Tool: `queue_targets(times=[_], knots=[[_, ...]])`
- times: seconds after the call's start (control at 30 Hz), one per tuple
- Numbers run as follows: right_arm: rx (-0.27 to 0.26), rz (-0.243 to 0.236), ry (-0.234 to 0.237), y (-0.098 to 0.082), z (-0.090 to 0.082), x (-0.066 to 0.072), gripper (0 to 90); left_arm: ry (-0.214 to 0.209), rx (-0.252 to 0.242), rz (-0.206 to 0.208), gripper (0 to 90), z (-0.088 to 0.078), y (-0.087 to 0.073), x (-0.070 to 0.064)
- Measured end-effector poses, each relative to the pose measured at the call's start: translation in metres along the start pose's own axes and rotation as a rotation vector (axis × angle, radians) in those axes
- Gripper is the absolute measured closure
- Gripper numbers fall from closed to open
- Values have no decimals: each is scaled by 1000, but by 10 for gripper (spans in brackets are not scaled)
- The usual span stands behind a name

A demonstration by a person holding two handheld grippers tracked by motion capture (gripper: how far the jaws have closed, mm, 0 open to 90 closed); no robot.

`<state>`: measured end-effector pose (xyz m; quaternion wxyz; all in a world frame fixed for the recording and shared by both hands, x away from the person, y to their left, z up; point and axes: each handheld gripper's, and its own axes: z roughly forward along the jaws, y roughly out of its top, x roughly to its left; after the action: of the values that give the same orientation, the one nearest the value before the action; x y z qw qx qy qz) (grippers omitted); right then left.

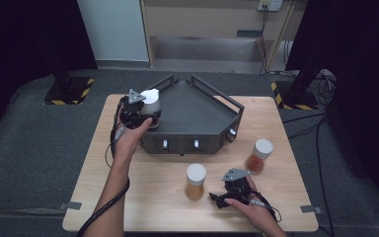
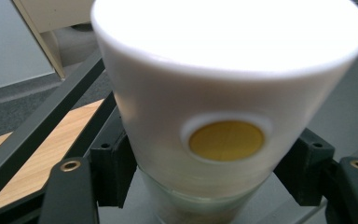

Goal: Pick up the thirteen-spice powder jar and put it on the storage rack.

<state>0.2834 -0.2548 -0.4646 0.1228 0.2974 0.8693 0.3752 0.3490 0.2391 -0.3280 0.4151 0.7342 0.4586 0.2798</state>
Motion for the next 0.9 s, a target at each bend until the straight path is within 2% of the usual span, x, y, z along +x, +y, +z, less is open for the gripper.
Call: queue_targets(times=[0.4,0.9], knots=[[0,0,0,0,0,0,6,-4,1,11,292,4,1,-2],[0,0,0,0,0,0,6,-19,-9,-4,290,2,-4,4]])
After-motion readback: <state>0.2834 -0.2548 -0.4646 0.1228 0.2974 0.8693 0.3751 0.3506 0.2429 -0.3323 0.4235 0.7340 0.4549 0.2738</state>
